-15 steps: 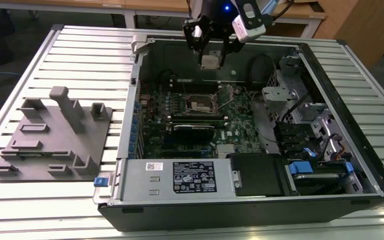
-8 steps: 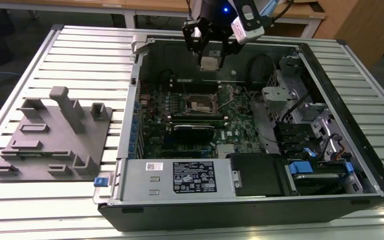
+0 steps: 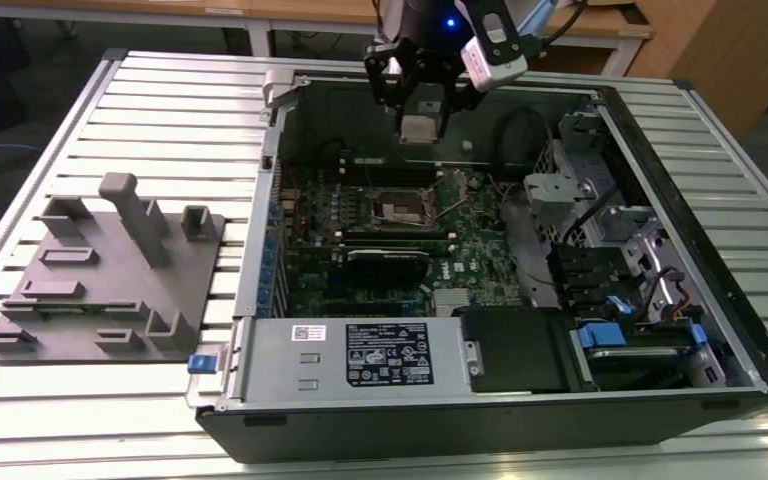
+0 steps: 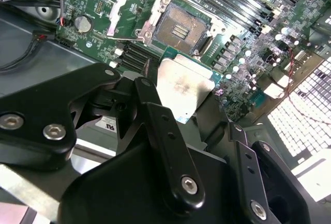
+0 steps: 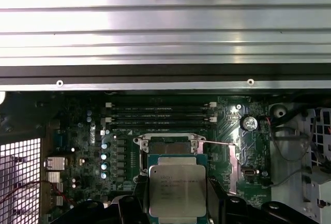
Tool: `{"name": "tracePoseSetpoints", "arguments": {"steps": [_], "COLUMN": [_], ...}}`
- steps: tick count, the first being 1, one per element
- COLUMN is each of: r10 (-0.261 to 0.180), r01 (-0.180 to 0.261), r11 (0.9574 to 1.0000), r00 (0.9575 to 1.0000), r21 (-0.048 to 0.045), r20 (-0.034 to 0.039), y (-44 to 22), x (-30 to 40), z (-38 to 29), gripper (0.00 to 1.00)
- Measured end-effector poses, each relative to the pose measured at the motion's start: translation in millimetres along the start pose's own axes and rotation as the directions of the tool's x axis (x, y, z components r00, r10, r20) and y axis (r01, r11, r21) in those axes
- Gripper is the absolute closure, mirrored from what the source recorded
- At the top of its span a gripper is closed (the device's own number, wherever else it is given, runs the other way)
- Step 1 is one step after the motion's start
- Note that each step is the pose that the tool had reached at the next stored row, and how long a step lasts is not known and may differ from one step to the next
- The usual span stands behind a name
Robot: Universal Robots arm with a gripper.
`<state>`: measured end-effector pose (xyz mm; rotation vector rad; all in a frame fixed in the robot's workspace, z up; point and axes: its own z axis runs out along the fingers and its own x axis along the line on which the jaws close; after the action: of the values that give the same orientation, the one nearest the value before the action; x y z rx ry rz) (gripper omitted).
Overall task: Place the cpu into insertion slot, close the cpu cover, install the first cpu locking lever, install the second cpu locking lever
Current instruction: 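Place the cpu into insertion slot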
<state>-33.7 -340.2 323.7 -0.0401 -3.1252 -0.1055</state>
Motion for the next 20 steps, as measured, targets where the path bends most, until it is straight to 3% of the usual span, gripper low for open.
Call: {"name": "tracePoseSetpoints", "arguments": {"steps": [20], "r10": [0.0], "r01": [0.0], "r11": [1.0], "r00": [1.0], "r21": [0.0022], "r20": [0.0004], "y": [-0.1], "x": [2.5], "z": [5.2], "gripper": [0.46]}}
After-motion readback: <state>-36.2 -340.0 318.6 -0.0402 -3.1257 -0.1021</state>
